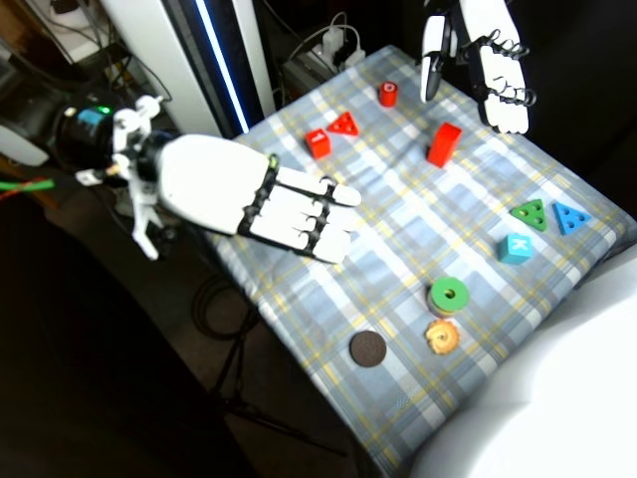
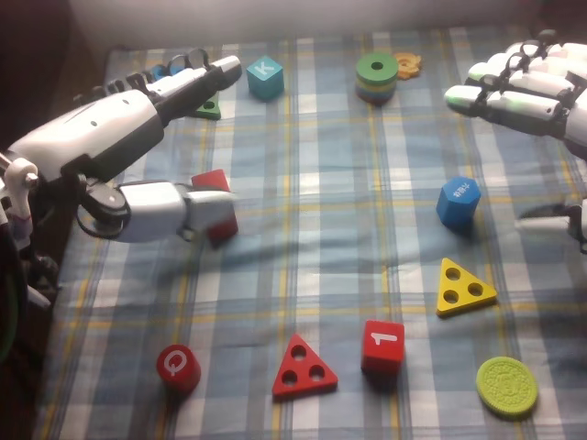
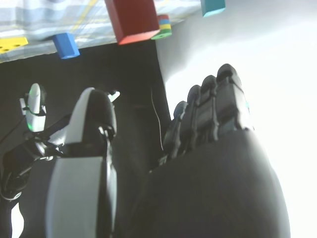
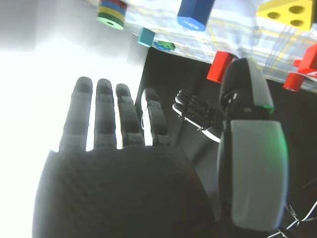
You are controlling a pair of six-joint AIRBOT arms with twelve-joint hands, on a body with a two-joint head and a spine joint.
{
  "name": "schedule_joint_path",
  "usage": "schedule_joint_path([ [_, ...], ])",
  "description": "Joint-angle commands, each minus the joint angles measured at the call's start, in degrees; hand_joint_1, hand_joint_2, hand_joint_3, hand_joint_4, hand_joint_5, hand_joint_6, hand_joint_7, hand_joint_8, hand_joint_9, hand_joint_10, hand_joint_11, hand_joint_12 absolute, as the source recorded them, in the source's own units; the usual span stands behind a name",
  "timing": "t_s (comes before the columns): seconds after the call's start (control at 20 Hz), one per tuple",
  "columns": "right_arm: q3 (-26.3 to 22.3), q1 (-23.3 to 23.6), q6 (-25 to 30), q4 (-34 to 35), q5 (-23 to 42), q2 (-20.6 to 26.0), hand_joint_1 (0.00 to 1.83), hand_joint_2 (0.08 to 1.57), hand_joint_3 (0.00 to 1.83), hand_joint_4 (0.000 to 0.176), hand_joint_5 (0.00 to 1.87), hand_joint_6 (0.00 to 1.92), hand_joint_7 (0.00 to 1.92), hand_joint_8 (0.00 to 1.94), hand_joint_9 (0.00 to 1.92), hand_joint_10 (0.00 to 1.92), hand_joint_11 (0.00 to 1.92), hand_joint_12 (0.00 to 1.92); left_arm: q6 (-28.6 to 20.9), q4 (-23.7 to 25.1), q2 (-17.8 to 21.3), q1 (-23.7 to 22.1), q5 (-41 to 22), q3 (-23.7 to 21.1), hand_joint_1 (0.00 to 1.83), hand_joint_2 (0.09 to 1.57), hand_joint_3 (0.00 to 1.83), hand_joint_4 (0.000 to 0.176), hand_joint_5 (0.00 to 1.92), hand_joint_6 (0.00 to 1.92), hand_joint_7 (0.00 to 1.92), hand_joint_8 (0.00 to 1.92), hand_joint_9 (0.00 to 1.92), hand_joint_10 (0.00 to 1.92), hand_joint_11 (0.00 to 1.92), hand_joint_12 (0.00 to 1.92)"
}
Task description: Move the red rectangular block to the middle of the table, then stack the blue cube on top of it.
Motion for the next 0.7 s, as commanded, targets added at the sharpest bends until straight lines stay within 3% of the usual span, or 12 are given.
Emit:
schedule_joint_path([
  [0.0, 0.11, 0.46, -0.13, 0.5, 6.43, 0.04, 0.55, 1.16, 0.02, 0.002, 0.0, 0.0, 0.0, 0.0, 0.0, 0.0, 0.0, 0.0, -0.22, 0.74, -0.15, -0.58, -6.7, 0.07, 0.59, 1.14, 0.02, 0.042, 0.01, 0.0, 0.0, 0.0, 0.0, 0.0, 0.0, 0.0],
  [0.05, 0.15, 0.47, -0.13, 0.5, 6.44, 0.04, 0.52, 1.16, 0.02, 0.021, 0.0, 0.0, 0.0, 0.0, 0.0, 0.0, 0.0, 0.0, -0.22, 0.83, -0.15, -0.57, -6.85, 0.07, 0.6, 1.15, 0.02, 0.041, 0.01, 0.0, 0.01, 0.0, 0.0, 0.0, 0.0, 0.0],
  [0.15, 0.25, 0.48, -0.13, 0.48, 6.46, 0.04, 0.48, 1.18, 0.02, 0.009, 0.0, 0.0, 0.0, 0.0, 0.0, 0.0, 0.0, 0.0, -0.22, 1.19, -0.16, -0.78, -7.19, -0.04, 0.62, 1.14, 0.01, 0.031, 0.02, 0.01, 0.02, 0.01, 0.02, 0.01, 0.0, 0.0],
  [0.2, 0.33, 0.49, -0.13, 0.48, 6.67, 0.04, 0.49, 1.18, 0.02, 0.014, 0.0, 0.0, 0.0, 0.0, 0.0, 0.0, 0.0, 0.0, -0.22, 1.37, -0.18, -0.89, -7.1, -0.02, 0.63, 1.14, 0.01, 0.034, 0.02, 0.01, 0.02, 0.0, 0.01, 0.01, 0.0, 0.0],
  [0.25, 0.33, 0.49, -0.13, 0.48, 6.92, 0.04, 0.51, 1.18, 0.02, 0.003, 0.0, 0.0, 0.0, 0.0, 0.0, 0.0, 0.0, 0.0, -0.22, 1.4, -0.27, -0.95, -6.87, 0.05, 0.61, 1.13, 0.0, 0.037, 0.02, 0.01, 0.02, 0.0, 0.01, 0.0, 0.0, 0.0],
  [0.35, 0.33, 0.49, -0.13, 0.56, 7.25, 0.05, 0.53, 1.18, 0.01, 0.002, 0.0, 0.0, 0.0, 0.0, 0.0, 0.0, 0.0, 0.0, -0.23, 0.97, -0.49, -0.99, -6.09, 0.44, 0.59, 1.13, 0.0, 0.039, 0.02, 0.0, 0.02, 0.0, 0.0, 0.0, 0.0, 0.0],
  [0.4, 0.33, 0.5, -0.13, 0.6, 7.27, 0.05, 0.53, 1.18, 0.01, 0.004, 0.0, 0.0, 0.0, 0.0, 0.0, 0.0, 0.0, 0.0, -0.23, 0.76, -0.49, -0.98, -5.78, 0.56, 0.65, 1.12, 0.0, 0.015, 0.07, 0.02, 0.09, 0.03, 0.05, 0.02, 0.0, 0.0],
  [0.45, 0.33, 0.5, -0.13, 0.74, 7.34, 0.07, 0.53, 1.17, 0.01, 0.001, 0.0, 0.0, 0.0, 0.0, 0.0, 0.0, 0.0, 0.0, -0.22, 0.09, -0.49, -0.75, -5.58, 0.75, 0.68, 1.1, 0.0, 0.002, 0.13, 0.01, 0.16, 0.02, 0.12, 0.04, 0.01, 0.01],
  [0.5, 0.3, 0.5, -0.13, 0.92, 7.44, 0.11, 0.57, 1.17, 0.0, 0.0, 0.0, 0.0, 0.0, 0.0, 0.0, 0.0, 0.0, 0.0, -0.22, -0.64, -0.48, -0.58, -5.46, 0.98, 0.69, 1.1, 0.0, 0.0, 0.17, 0.01, 0.22, 0.01, 0.18, 0.03, 0.01, 0.22],
  [0.55, 0.3, 0.5, -0.13, 1.02, 7.49, 0.12, 0.57, 1.17, 0.0, 0.0, 0.0, 0.0, 0.0, 0.0, 0.0, 0.0, 0.0, 0.0, -0.22, -0.8, -0.49, -0.57, -5.39, 1.05, 0.69, 1.1, 0.0, 0.0, 0.17, 0.01, 0.22, 0.01, 0.18, 0.03, 0.01, 0.22],
  [0.65, 0.22, 0.49, -0.12, 1.3, 7.61, 0.25, 0.53, 1.17, 0.01, 0.0, 0.0, 0.0, 0.0, 0.0, 0.0, 0.0, 0.0, 0.0, -0.22, -1.74, -1.0, -0.57, -4.65, 1.81, 0.71, 1.09, 0.0, 0.0, 0.22, 0.0, 0.27, 0.01, 0.22, 0.02, 0.0, 0.61],
])
